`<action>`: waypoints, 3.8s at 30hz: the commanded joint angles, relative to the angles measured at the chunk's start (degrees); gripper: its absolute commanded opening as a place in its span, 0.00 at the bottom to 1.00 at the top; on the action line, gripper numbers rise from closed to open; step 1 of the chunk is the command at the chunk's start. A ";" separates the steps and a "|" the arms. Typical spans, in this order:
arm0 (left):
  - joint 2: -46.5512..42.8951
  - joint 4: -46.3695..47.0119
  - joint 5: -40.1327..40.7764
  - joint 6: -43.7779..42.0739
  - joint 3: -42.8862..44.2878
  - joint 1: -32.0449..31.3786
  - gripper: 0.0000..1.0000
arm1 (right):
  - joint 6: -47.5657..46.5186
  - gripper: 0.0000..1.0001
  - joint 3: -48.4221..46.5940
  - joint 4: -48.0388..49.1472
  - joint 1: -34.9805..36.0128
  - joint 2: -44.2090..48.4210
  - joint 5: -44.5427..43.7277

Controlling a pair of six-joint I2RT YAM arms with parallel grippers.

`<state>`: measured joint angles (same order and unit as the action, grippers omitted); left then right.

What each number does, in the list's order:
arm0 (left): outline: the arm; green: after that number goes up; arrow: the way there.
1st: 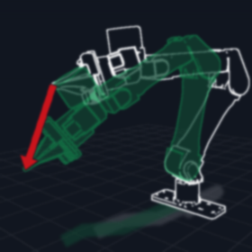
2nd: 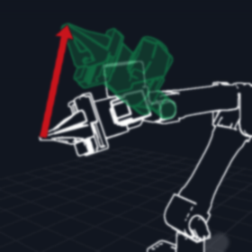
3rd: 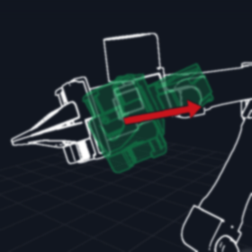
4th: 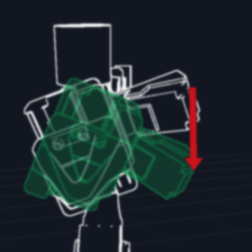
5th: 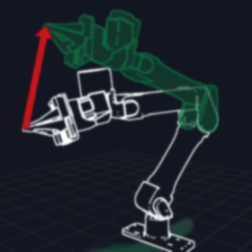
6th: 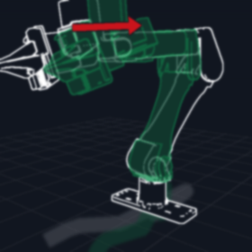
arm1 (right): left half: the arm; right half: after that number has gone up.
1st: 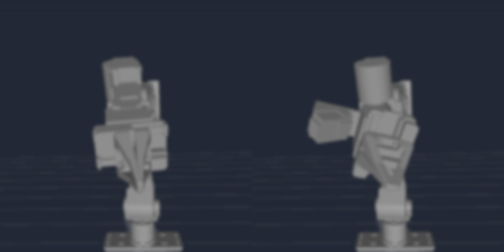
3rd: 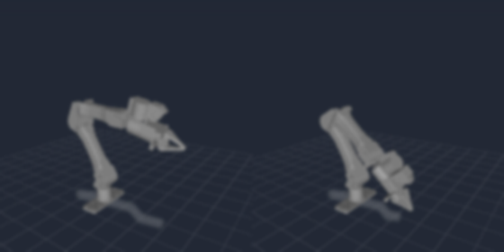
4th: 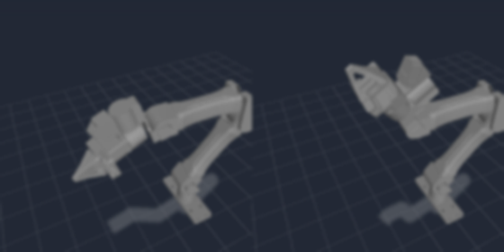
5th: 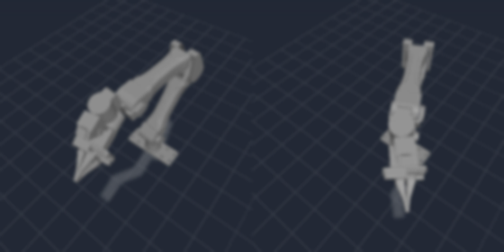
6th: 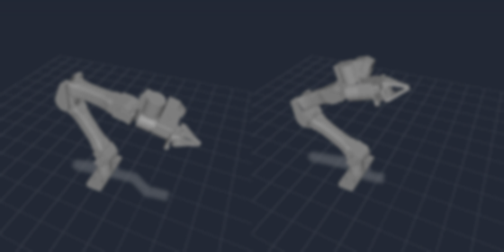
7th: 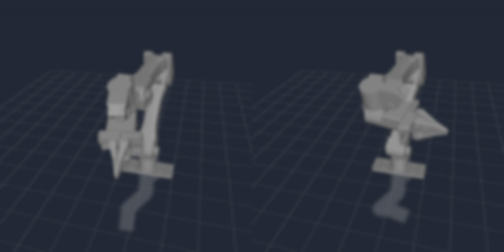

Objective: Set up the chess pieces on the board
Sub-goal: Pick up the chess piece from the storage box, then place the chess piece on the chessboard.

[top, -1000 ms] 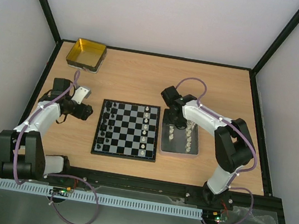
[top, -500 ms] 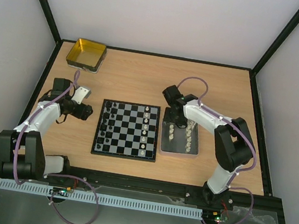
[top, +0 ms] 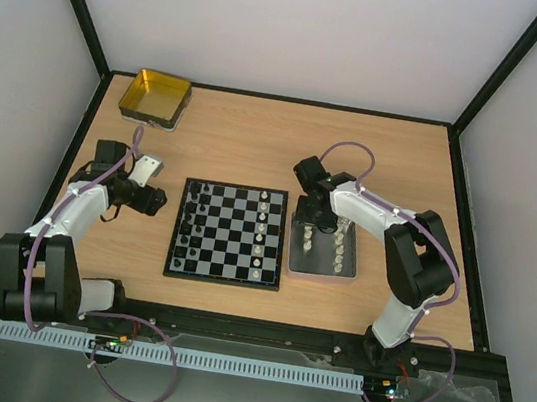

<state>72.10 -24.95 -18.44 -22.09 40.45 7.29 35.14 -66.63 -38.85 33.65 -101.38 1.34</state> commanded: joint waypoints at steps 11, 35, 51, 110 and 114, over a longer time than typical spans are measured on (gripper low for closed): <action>0.09 -0.47 -0.46 -0.63 0.18 -0.26 0.81 | 0.15 0.18 0.97 1.33 -0.25 -2.63 0.05; 0.70 -0.37 -1.30 -0.59 0.29 -0.26 0.81 | -1.58 0.05 -4.06 -7.58 0.67 5.21 -7.31; 0.61 -0.37 -0.73 -0.42 0.27 -0.26 0.82 | -4.02 0.04 -26.92 -13.55 5.17 -10.05 -4.28; 1.10 -0.28 -1.16 -0.33 0.42 -0.52 0.82 | -4.64 0.10 -35.76 -14.06 6.69 -24.06 -1.71; 1.16 -0.19 -1.16 -0.24 0.38 -0.52 0.82 | -4.72 0.13 -35.67 -13.98 6.66 -24.25 -1.58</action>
<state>72.84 -24.93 -19.05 -22.06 40.45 7.03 30.94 -100.86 -50.94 39.90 -124.38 0.32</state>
